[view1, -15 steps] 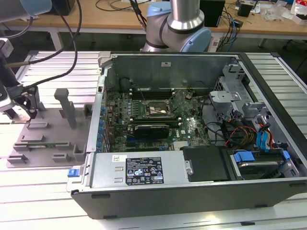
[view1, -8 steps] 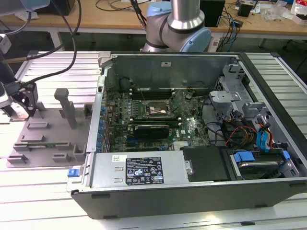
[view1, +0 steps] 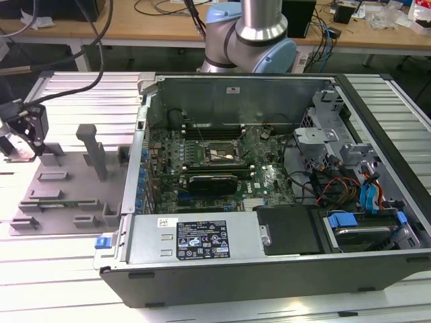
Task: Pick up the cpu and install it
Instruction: 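Pick up the cpu and move it towards the insertion slot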
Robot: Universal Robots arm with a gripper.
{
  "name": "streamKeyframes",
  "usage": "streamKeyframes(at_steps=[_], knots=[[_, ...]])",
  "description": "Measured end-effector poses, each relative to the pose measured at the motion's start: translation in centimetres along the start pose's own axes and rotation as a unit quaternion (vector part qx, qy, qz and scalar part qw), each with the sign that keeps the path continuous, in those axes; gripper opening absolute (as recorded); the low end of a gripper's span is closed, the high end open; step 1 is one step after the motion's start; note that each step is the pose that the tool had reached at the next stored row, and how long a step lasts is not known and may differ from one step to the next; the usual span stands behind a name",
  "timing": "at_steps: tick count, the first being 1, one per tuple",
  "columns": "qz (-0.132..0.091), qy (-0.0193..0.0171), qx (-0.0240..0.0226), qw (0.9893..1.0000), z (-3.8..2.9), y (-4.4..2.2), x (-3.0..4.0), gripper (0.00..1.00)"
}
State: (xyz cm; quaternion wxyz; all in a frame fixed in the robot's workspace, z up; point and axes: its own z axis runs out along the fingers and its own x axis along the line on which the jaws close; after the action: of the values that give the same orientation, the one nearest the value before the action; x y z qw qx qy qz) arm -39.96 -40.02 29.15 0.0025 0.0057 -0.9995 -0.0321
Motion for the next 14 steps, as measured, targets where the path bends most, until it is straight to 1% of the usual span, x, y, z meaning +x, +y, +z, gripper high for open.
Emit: streamKeyframes(at_steps=[1,4,7,11,13,14], knots=[[0.0,0.0,0.0,1.0,-0.34,0.04,0.0,0.55],[0.0,0.0,0.0,1.0,-1.09,0.11,0.01,0.55],[0.0,0.0,0.0,1.0,-1.73,0.18,0.01,0.55],[0.0,0.0,0.0,1.0,-3.01,0.3,0.01,0.55],[0.0,0.0,0.0,1.0,-3.46,0.37,0.02,0.55],[0.0,0.0,0.0,1.0,-3.58,0.39,0.02,0.55]])
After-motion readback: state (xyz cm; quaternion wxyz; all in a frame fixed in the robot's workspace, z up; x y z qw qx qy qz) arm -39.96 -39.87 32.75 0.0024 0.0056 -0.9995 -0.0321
